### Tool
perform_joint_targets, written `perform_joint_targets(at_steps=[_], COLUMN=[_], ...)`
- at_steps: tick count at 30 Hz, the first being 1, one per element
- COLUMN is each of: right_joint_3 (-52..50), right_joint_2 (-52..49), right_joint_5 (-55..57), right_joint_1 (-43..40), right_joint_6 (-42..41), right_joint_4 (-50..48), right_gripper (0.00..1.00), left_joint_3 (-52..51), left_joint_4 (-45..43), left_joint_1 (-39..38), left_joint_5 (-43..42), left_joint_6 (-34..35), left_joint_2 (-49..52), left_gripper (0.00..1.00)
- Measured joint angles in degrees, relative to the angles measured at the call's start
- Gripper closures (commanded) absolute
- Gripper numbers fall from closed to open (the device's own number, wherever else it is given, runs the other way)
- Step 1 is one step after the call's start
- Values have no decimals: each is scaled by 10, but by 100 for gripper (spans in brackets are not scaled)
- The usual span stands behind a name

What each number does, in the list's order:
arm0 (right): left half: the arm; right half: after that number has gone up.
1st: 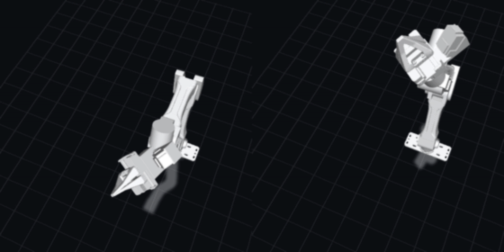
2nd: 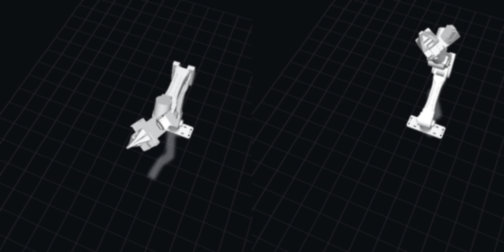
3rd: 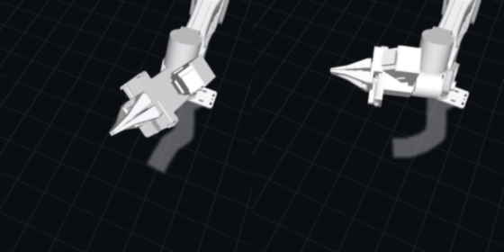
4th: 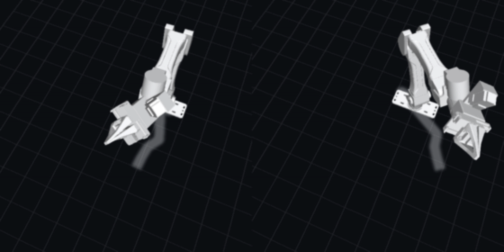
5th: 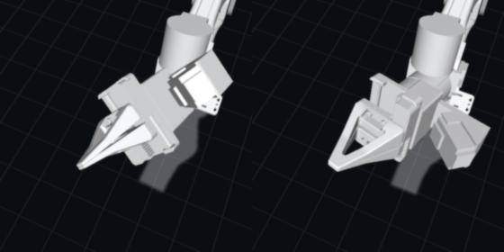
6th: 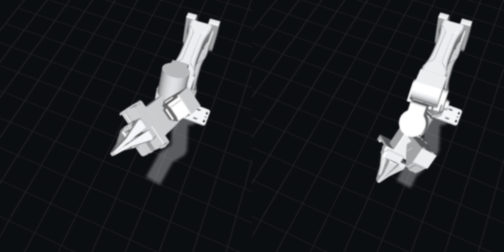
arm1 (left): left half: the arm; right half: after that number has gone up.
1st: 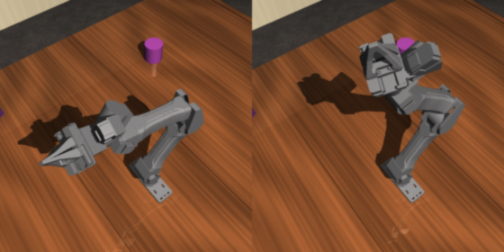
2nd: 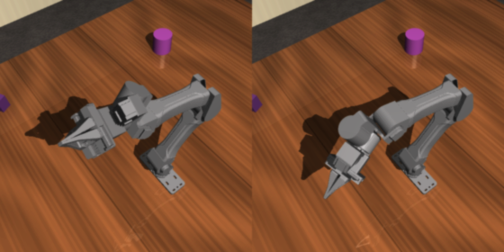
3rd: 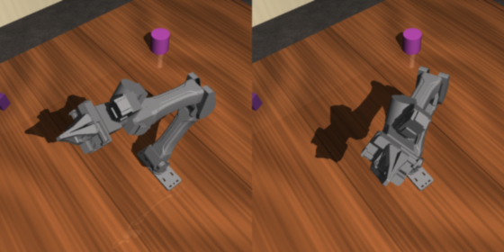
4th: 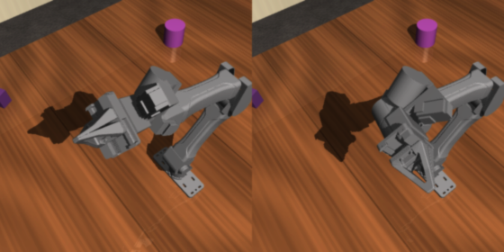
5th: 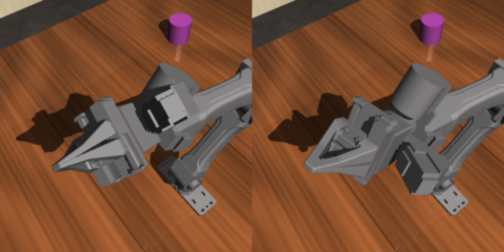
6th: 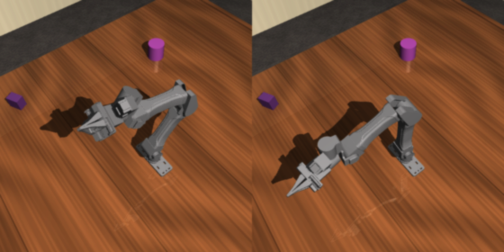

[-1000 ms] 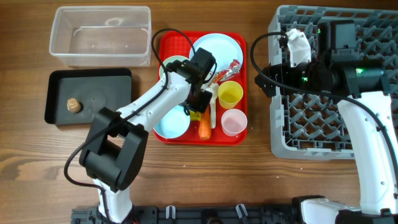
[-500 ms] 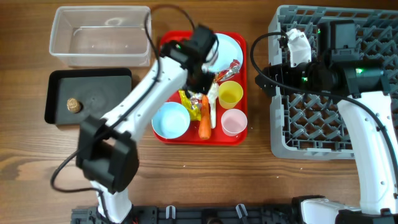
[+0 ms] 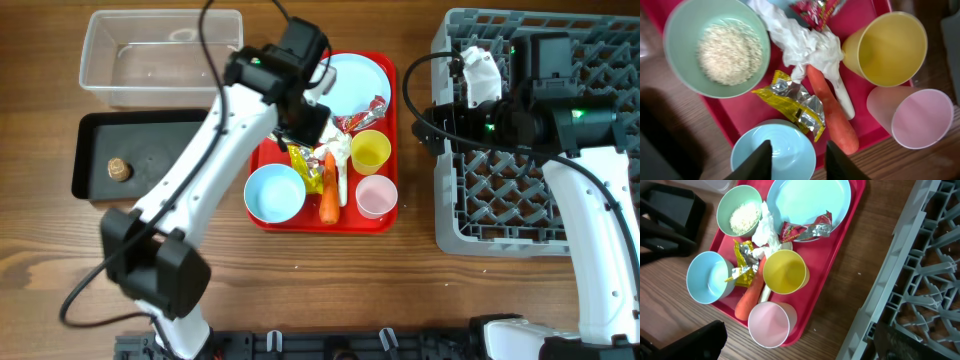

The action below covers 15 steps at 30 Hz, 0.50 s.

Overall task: Sort waste into correct bins and load items into the dishwasher rack
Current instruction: 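Grasp the yellow snack wrapper and tissue with the left gripper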

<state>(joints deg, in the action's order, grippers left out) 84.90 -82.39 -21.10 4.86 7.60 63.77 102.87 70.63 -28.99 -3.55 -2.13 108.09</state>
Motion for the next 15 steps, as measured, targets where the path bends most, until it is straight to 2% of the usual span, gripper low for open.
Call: perform_joint_targets(at_steps=[7, 15], right_joint_3=[0, 0], right_joint_2=[0, 0], right_joint_5=[2, 2], right_joint_1=[0, 0], right_joint_6=[0, 0], right_joint_4=[5, 6], right_gripper=[3, 3], left_joint_3=[0, -1], left_joint_4=[19, 23], left_joint_1=[-23, -24], left_joint_5=[-9, -10], left_joint_6=[-21, -24], left_joint_2=[94, 161], left_gripper=[58, 57])
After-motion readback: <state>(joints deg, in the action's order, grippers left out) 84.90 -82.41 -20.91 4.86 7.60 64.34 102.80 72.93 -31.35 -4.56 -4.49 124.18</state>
